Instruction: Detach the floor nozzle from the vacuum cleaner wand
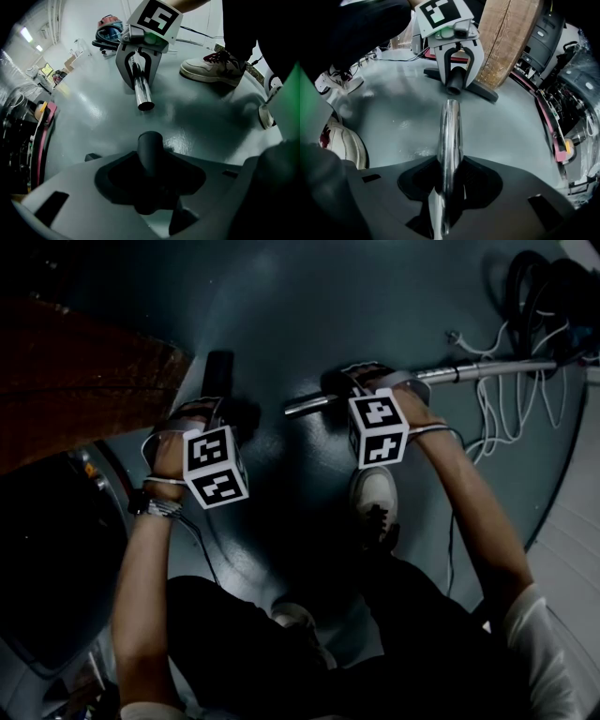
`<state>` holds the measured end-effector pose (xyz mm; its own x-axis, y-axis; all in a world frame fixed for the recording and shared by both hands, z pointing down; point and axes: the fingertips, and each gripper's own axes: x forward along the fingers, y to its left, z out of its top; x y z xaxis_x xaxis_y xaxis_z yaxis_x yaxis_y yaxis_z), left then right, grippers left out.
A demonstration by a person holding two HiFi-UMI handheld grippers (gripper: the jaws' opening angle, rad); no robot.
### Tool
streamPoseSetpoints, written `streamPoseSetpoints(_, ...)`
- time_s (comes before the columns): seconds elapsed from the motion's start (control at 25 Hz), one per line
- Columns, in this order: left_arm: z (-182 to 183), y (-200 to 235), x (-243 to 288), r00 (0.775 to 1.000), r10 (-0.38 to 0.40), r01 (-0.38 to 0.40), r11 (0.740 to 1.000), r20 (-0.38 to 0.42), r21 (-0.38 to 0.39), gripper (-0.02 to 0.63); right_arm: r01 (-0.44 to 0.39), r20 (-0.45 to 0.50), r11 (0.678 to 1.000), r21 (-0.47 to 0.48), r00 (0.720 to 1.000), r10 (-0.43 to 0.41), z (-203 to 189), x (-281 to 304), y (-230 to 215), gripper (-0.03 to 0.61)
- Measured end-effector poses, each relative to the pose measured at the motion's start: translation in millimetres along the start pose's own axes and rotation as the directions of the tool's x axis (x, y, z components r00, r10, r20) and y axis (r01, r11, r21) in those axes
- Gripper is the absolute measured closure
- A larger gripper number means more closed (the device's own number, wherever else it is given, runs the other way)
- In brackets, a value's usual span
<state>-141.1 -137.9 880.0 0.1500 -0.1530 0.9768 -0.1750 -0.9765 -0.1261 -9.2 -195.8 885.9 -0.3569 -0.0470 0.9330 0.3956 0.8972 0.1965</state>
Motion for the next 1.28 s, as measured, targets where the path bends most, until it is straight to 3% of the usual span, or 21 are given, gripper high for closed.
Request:
streamPoseSetpoints(0.36, -5.3, -2.8, 5.0, 1.0, -0.026, 0.025, 0.999, -0.011, -0.033, 0.43, -0.002, 0.045, 0.997, 0.075, 0.999, -0.001, -2.0, -1.2, -2.0, 0.43)
streamPoseSetpoints(0.52, -5.8, -3.2, 6.4, 1.0, -0.028, 0.028, 0.999, -0.01, -0.045, 0.428, 0.008, 0.044, 0.998, 0.059, 0.999, -0.01, -1.4, -2.1, -2.3, 0.425)
streamPoseSetpoints(0.76, -4.0, -9.7, 9.9, 0.998, -0.067, 0.068, 0.995, 0.019, -0.068, 0.371, -0.023, 0.067, 0.994, 0.11, 0.998, 0.016, -4.5, -3.8, -1.8, 0.397)
streamPoseSetpoints(1.28, 5.7, -6.1, 6.9, 0.996, -0.06, 0.064, 0.996, 0.061, -0.07, 0.341, -0.026, 0.042, 0.995, 0.093, 0.999, 0.023, -9.2, -7.1, 3.6, 0.373)
